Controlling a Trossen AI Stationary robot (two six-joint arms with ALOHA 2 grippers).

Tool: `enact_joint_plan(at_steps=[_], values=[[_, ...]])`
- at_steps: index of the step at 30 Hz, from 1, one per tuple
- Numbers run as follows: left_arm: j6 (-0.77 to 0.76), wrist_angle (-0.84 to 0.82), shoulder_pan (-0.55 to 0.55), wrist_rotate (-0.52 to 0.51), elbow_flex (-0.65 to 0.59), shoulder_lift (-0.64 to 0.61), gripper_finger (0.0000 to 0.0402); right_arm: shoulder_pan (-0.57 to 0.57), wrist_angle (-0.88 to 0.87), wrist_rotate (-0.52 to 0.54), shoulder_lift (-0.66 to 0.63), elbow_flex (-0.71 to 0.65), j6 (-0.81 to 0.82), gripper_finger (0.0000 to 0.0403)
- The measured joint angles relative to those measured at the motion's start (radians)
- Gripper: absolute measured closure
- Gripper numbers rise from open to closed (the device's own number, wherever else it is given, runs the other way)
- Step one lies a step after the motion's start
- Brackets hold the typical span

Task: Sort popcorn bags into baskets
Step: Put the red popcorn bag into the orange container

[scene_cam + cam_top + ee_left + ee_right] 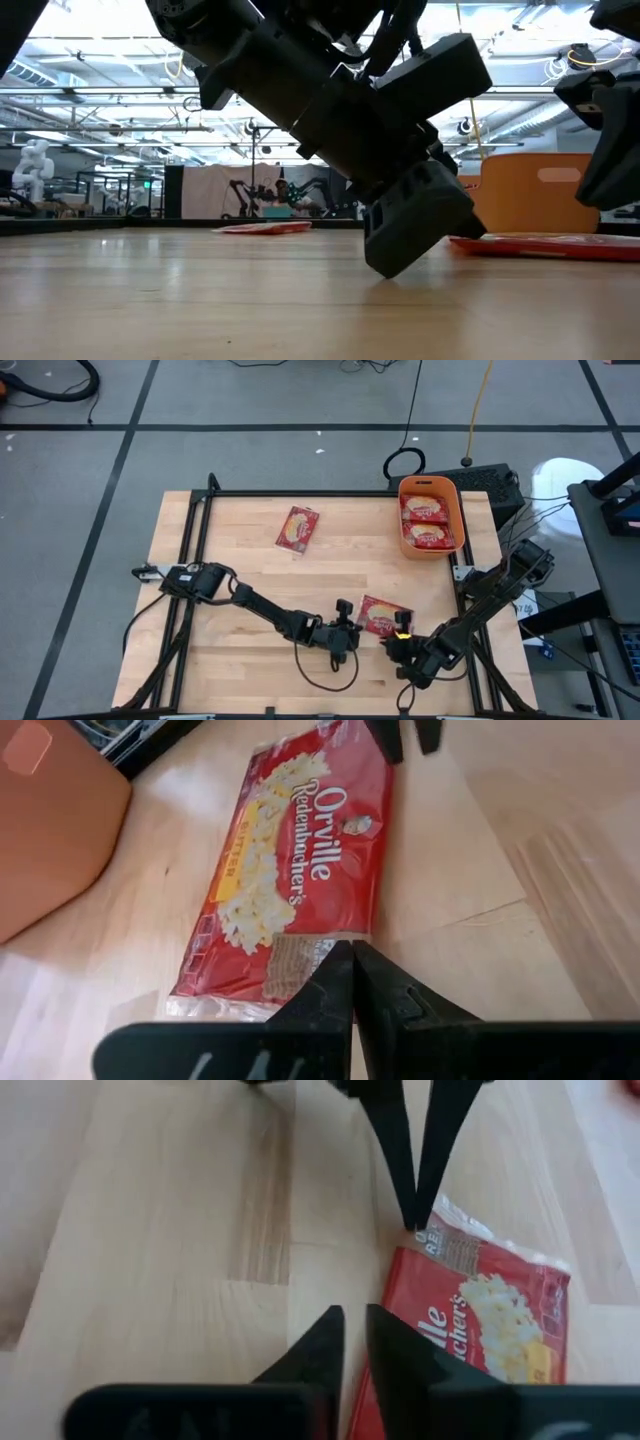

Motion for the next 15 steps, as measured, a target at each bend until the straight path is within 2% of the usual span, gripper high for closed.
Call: enact_joint_plan(at_steps=[9,12,15], values=[[-0.021,0.014,0.001,-0.007,-0.001,0.001,0.0399,-0.012,-0.023,0.033,0.084,0.000,0.017,0.0254],[-0.018,0.047,0.000,-0.011,-0.002,0.003,0.0398,-0.029,-0.020,0.029,0.103,-0.009,0.025,0.0249],[0.000,0.078,-0.008,-0.017,-0.003,0.004,0.0398,-0.039,-0.013,0.035,0.118,-0.016,0.052,0.0281]])
